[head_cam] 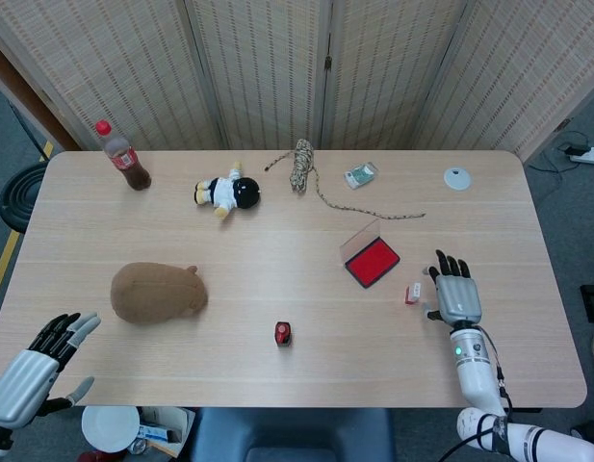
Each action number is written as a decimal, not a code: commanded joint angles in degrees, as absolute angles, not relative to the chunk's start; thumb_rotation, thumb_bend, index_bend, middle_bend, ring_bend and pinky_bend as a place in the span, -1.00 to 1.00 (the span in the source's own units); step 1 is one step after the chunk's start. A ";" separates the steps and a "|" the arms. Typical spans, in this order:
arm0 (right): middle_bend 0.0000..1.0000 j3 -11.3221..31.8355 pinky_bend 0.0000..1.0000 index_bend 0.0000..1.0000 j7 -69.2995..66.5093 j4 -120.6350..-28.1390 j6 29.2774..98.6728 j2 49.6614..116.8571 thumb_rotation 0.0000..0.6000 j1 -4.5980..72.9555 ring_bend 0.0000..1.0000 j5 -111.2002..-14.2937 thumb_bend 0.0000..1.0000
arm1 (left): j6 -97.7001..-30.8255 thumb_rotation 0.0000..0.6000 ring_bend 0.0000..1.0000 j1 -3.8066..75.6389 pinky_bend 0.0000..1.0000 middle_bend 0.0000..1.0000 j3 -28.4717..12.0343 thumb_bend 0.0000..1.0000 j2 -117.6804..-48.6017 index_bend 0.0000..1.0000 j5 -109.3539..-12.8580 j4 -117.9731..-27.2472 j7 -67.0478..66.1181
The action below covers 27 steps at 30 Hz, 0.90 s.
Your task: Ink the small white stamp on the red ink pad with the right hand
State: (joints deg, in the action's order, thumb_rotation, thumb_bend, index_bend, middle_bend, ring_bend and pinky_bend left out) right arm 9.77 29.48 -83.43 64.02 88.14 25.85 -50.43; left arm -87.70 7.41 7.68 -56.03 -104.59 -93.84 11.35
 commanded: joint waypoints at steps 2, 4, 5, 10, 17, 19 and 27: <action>-1.00 9.57 -1.00 -0.50 29.29 -82.12 63.66 89.07 1.00 26.08 -1.00 -50.36 -0.46 | -88.83 1.00 -1.00 6.97 -0.89 -1.00 7.82 -0.33 -55.88 -1.00 -105.20 -93.84 11.57; -1.00 9.74 -1.00 -0.49 29.17 -81.25 63.50 89.71 1.00 26.40 -1.00 -50.37 -0.46 | -89.13 1.00 -1.00 6.87 -0.88 -1.00 7.84 -0.33 -55.86 -1.00 -105.36 -93.66 11.63; -1.00 9.79 -1.00 -0.49 29.12 -80.93 63.35 89.91 1.00 26.53 -1.00 -50.34 -0.46 | -89.08 1.00 -1.00 6.90 -0.88 -1.00 7.84 -0.33 -55.87 -1.00 -105.34 -93.55 11.73; -1.00 10.36 -1.00 -0.46 28.52 -79.30 62.26 91.07 1.00 27.32 -1.00 -49.89 -0.46 | -88.90 1.00 -1.00 6.95 -0.88 -1.00 7.60 -0.33 -55.78 -1.00 -104.41 -93.29 12.74; -1.00 10.63 -1.00 -0.42 29.12 -78.00 61.63 92.39 1.00 28.50 -1.00 -49.86 -0.46 | -89.72 1.00 -1.00 6.60 -0.88 -1.00 7.52 -0.33 -55.84 -1.00 -104.63 -92.91 12.79; -1.00 10.69 -1.00 -0.41 29.24 -77.99 61.80 92.49 1.00 28.58 -1.00 -49.81 -0.46 | -89.67 1.00 -1.00 6.63 -0.88 -1.00 7.50 -0.33 -55.84 -1.00 -104.60 -92.93 12.82; -0.97 10.22 -1.00 -0.23 28.59 -76.77 63.45 93.38 1.00 28.28 -1.00 -51.69 -0.46 | -90.57 1.00 -1.00 6.64 -0.88 -1.00 7.59 -0.33 -56.16 -1.00 -105.85 -92.37 13.50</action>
State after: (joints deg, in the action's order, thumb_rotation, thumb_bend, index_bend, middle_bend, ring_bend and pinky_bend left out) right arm 10.26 28.65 -76.83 63.39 93.31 28.33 -51.62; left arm -90.51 6.63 7.58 -56.13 -105.80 -92.42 13.44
